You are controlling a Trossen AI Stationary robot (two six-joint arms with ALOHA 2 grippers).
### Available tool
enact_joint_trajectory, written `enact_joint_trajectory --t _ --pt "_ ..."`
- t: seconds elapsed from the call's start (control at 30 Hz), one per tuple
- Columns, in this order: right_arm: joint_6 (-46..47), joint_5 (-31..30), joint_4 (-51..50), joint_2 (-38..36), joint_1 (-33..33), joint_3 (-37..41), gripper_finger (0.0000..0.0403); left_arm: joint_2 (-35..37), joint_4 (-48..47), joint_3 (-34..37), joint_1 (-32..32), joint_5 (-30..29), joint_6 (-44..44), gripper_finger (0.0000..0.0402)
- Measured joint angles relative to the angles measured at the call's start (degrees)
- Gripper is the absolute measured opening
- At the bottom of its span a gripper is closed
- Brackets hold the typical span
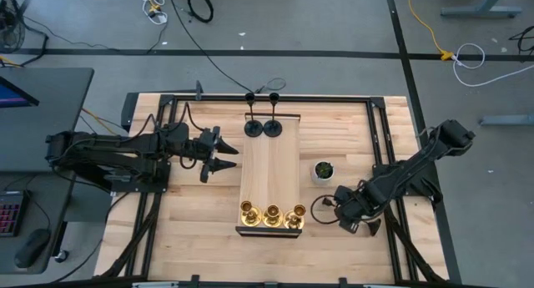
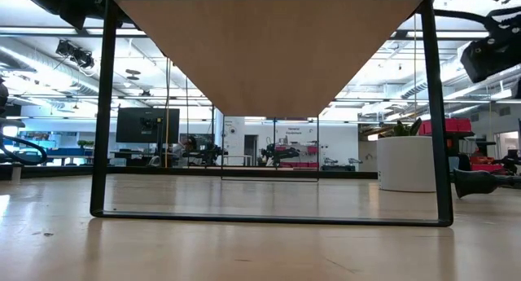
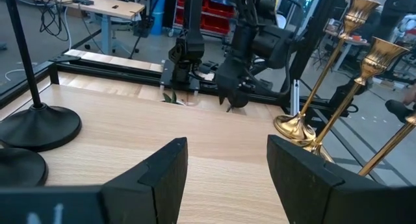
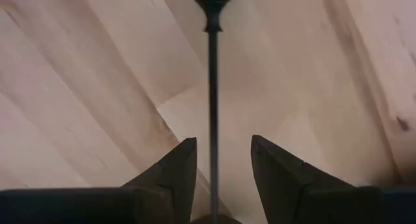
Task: Pick & Place candle stick holders
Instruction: Put the black candle holder on the shelf aligned with the other black candle holders
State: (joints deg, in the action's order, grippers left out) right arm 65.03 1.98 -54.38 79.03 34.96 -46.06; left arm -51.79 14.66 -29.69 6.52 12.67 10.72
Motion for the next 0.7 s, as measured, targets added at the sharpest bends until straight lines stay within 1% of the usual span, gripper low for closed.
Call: enact_joint_trajectory --t 0.13,0.37,0.47,0.7 --pt "-0.9 -2.2 2.2 2.4 0.0 0.0 0.0145 0.0 0.0 0.0 0.0 0.0 0.0 0.0211" --pt "-2.4 -4.9 3.2 6.0 0.0 0.0 0.0145 0.0 0.0 0.0 0.0 0.0 0.2 0.0211" --pt "-2.7 -5.0 4.6 6.4 0.0 0.4 0.0145 0.0 0.0 0.0 0.0 0.0 0.2 0.0211" --pt "-2.3 -4.0 10.3 6.4 0.0 4.8 0.0145 0.0 0.0 0.0 0.0 0.0 0.2 0.0211"
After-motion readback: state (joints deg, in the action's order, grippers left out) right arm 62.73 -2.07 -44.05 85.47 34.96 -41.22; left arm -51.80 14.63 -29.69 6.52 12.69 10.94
